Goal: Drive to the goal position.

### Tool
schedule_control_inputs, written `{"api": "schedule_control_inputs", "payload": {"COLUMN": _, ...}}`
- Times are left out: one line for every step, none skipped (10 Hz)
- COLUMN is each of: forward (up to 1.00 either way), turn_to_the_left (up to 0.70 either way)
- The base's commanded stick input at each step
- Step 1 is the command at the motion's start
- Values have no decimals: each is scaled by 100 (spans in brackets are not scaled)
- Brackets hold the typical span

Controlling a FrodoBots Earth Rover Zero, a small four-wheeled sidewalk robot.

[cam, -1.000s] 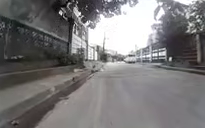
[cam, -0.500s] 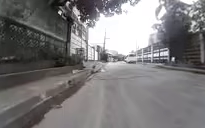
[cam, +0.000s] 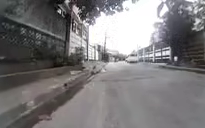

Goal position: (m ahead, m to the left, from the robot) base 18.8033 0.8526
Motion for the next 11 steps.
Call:
{"api": "schedule_control_inputs", "payload": {"forward": 70, "turn_to_the_left": 0}}
{"api": "schedule_control_inputs", "payload": {"forward": 70, "turn_to_the_left": 0}}
{"api": "schedule_control_inputs", "payload": {"forward": 70, "turn_to_the_left": -8}}
{"api": "schedule_control_inputs", "payload": {"forward": 70, "turn_to_the_left": -26}}
{"api": "schedule_control_inputs", "payload": {"forward": 70, "turn_to_the_left": -35}}
{"api": "schedule_control_inputs", "payload": {"forward": 70, "turn_to_the_left": -35}}
{"api": "schedule_control_inputs", "payload": {"forward": 70, "turn_to_the_left": -35}}
{"api": "schedule_control_inputs", "payload": {"forward": 70, "turn_to_the_left": -35}}
{"api": "schedule_control_inputs", "payload": {"forward": 70, "turn_to_the_left": -35}}
{"api": "schedule_control_inputs", "payload": {"forward": 70, "turn_to_the_left": -35}}
{"api": "schedule_control_inputs", "payload": {"forward": 70, "turn_to_the_left": -31}}
